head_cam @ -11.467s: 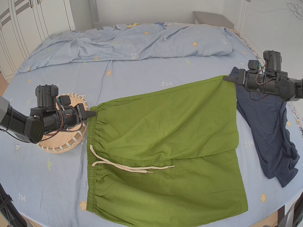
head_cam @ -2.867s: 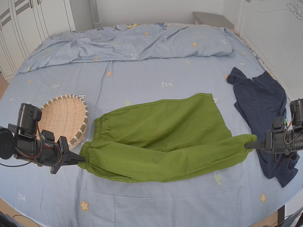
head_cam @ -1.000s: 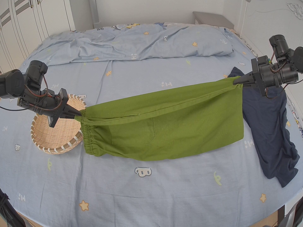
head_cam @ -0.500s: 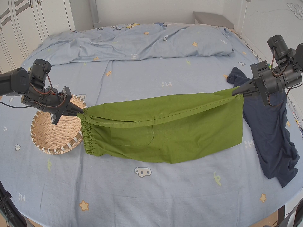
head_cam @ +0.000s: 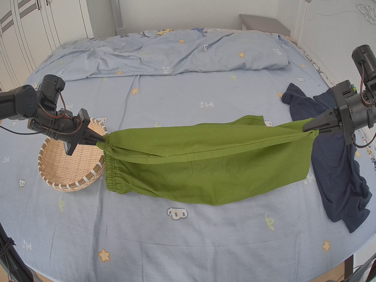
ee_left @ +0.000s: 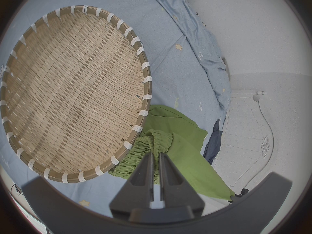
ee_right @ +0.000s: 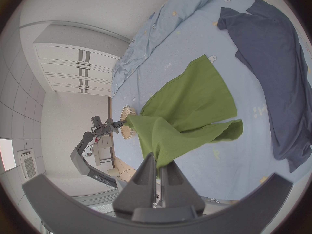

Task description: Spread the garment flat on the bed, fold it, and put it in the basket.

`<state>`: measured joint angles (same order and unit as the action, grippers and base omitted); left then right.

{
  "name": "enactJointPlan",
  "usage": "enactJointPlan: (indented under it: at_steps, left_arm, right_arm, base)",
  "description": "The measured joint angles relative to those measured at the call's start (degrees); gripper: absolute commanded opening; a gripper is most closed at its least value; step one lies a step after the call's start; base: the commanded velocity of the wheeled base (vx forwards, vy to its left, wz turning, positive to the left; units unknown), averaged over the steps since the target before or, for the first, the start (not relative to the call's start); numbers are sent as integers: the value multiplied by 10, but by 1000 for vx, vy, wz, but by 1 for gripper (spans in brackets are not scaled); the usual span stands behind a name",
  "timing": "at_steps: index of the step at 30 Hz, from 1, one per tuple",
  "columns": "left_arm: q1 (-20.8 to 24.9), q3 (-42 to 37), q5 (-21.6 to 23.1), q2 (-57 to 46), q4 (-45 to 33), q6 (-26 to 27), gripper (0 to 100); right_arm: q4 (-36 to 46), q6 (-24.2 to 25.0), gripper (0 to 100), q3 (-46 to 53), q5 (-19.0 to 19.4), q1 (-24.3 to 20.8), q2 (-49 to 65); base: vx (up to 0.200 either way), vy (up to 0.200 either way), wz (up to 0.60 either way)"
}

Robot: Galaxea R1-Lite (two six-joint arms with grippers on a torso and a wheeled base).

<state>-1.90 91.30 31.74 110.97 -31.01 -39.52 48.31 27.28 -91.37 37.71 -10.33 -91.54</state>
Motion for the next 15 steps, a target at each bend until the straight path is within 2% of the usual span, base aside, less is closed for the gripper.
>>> enactJointPlan:
  at_steps: [8,15]
  left_arm:
    - [0,0,0,-3,0,0,0]
    - [-2,0,0,-4,1,0,0]
  right_arm:
    - [-12,9,0,5,-6,-10,28]
    - [-47,9,0,0,-6,-2,3]
  base:
    - [0,0,0]
    - [0,0,0]
